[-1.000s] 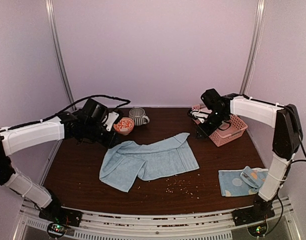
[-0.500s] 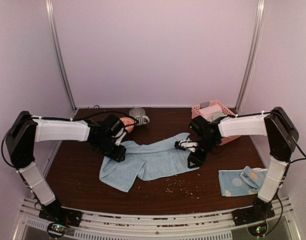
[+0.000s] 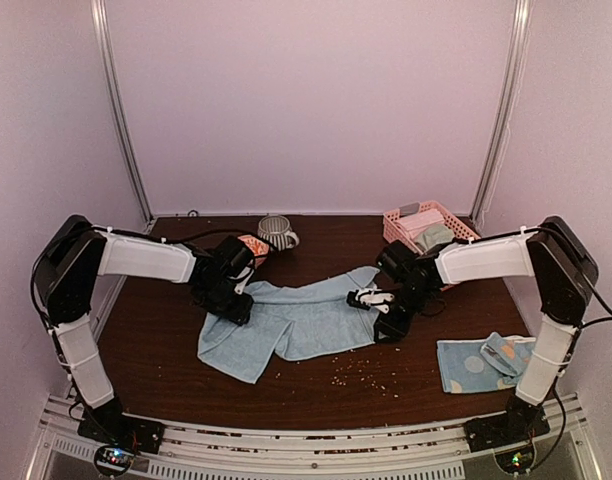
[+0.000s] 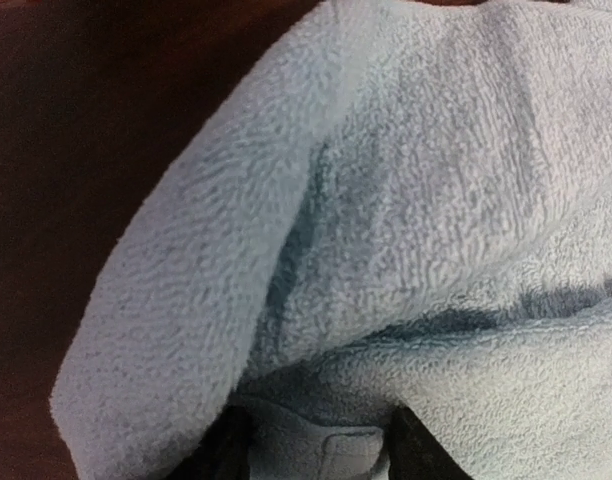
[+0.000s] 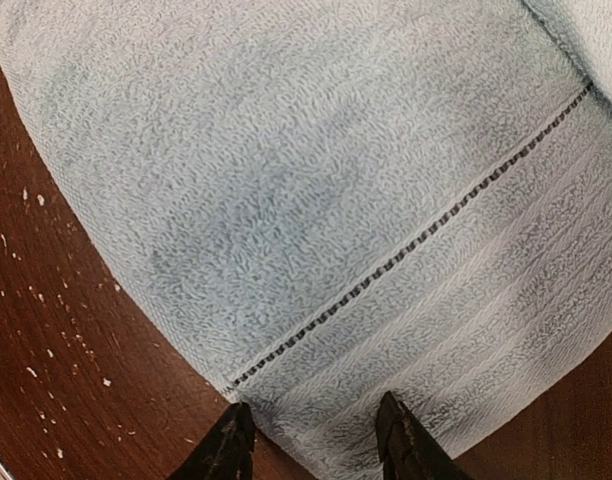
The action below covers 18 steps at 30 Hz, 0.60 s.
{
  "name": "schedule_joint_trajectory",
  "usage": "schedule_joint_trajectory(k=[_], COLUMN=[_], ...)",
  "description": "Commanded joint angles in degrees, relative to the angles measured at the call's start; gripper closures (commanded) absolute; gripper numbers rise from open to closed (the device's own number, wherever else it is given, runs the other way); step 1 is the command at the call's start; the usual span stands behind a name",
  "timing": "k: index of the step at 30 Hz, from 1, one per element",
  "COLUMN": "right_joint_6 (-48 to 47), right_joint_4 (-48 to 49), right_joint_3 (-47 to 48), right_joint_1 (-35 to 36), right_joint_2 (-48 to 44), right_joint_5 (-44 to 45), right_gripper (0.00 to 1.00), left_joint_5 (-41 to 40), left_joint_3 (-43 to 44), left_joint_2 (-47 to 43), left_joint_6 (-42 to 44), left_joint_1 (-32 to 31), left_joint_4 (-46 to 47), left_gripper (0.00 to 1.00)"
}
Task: Roll the towels
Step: Pick up the towel from the center of the board.
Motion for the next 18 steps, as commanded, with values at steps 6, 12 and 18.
schedule_joint_trajectory(k=[6, 12, 18], right_joint_6=[-0.3, -0.1, -0.2], right_joint_4=[0.4, 0.4, 0.4], right_joint_3=[-3.9, -4.2, -5.5], right_joint_1=[0.0, -0.1, -1.0], right_joint_2=[0.8, 1.5, 1.1], right_joint_5=[2.1, 4.6, 7.0], right_gripper=[0.57, 0.6, 0.61], left_joint_5=[-5.3, -7.5, -7.8], left_joint_3=[0.6, 1.0, -0.8], left_joint_2=[-1.3, -7.8, -14.5], left_joint_6=[0.2, 0.8, 2.0], left_joint_1=[1.1, 3.3, 5.4], left_joint_4=[0.9, -2.6, -4.0], left_gripper=[0.66, 0.78, 0.94])
